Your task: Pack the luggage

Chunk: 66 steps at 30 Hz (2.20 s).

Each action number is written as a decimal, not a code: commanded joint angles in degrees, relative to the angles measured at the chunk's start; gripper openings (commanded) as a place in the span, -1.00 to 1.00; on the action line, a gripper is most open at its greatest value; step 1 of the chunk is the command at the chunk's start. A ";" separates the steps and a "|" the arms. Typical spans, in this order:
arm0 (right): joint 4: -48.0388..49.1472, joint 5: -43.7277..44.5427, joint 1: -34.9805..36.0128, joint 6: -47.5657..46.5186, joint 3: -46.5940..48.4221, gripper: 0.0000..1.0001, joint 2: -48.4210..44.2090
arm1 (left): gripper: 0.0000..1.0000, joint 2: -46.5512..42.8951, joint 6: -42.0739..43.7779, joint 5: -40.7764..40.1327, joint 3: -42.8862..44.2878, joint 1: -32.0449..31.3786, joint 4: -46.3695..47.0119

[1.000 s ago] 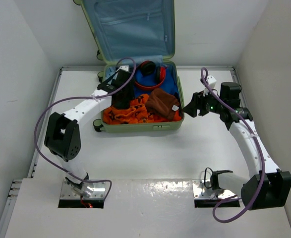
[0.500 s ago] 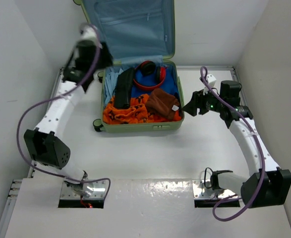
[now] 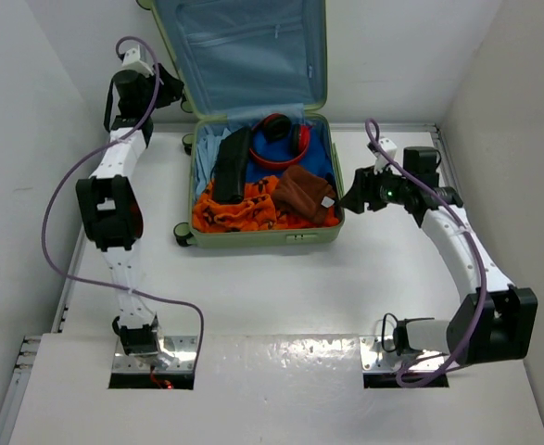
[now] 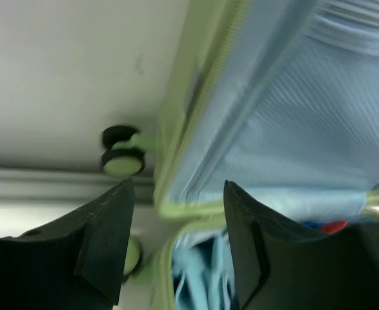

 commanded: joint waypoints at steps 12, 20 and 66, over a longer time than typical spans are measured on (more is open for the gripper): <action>0.28 2.10 -0.10 -1.39 2.78 0.19 4.13 | -0.27 17.73 -11.07 5.57 22.64 1.21 17.15; 0.10 1.84 -0.10 -2.00 1.91 0.19 3.00 | 0.08 7.75 -12.47 6.47 5.46 1.20 24.52; 0.19 -0.36 -2.91 -2.27 -0.73 0.19 -2.80 | -0.20 -29.43 -10.10 17.78 -28.22 -1.09 32.26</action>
